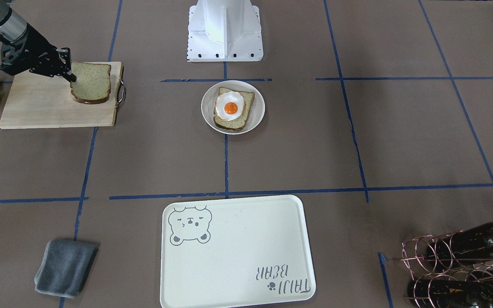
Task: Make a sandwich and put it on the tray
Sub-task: 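Lift the bread slice with the right gripper and carry it over the plate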
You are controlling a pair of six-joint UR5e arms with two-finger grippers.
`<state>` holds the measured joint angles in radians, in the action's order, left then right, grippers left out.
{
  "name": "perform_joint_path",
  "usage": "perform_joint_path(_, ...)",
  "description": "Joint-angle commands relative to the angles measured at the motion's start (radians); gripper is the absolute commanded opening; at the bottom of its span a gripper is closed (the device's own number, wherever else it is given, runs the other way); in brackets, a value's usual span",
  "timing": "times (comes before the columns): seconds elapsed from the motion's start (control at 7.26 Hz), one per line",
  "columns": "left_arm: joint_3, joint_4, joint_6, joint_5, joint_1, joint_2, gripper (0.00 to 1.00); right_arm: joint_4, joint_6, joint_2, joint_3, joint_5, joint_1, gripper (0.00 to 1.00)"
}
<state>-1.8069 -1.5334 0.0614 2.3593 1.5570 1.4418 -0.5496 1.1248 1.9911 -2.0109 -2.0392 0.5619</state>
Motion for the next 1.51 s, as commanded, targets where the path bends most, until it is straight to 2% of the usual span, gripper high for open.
perform_joint_path(0.0, 0.000, -0.001, 0.000, 0.000, 0.000, 0.000, 1.00, 0.008, 0.012, -0.053, -0.011, -0.073, 0.039, 0.00)
perform_joint_path(0.41, 0.000, 0.001, 0.000, 0.002, 0.000, 0.000, 1.00, -0.045, 0.117, -0.260, 0.020, -0.069, 0.035, 0.00)
perform_joint_path(0.55, 0.000, 0.001, 0.000, 0.000, 0.000, 0.000, 1.00, -0.144, 0.150, -0.369, 0.024, -0.056, 0.033, 0.00)
perform_joint_path(0.83, 0.000, 0.001, 0.000, 0.002, 0.000, 0.000, 1.00, -0.301, 0.251, -0.544, 0.026, 0.046, -0.040, 0.00)
perform_joint_path(1.24, 0.000, 0.001, 0.000, 0.002, 0.000, 0.000, 1.00, -0.546, 0.424, -0.806, 0.056, 0.290, -0.224, 0.00)
perform_joint_path(1.38, 0.001, 0.001, 0.000, 0.002, 0.000, 0.002, 1.00, -0.558, 0.459, -0.840, 0.090, 0.350, -0.262, 0.00)
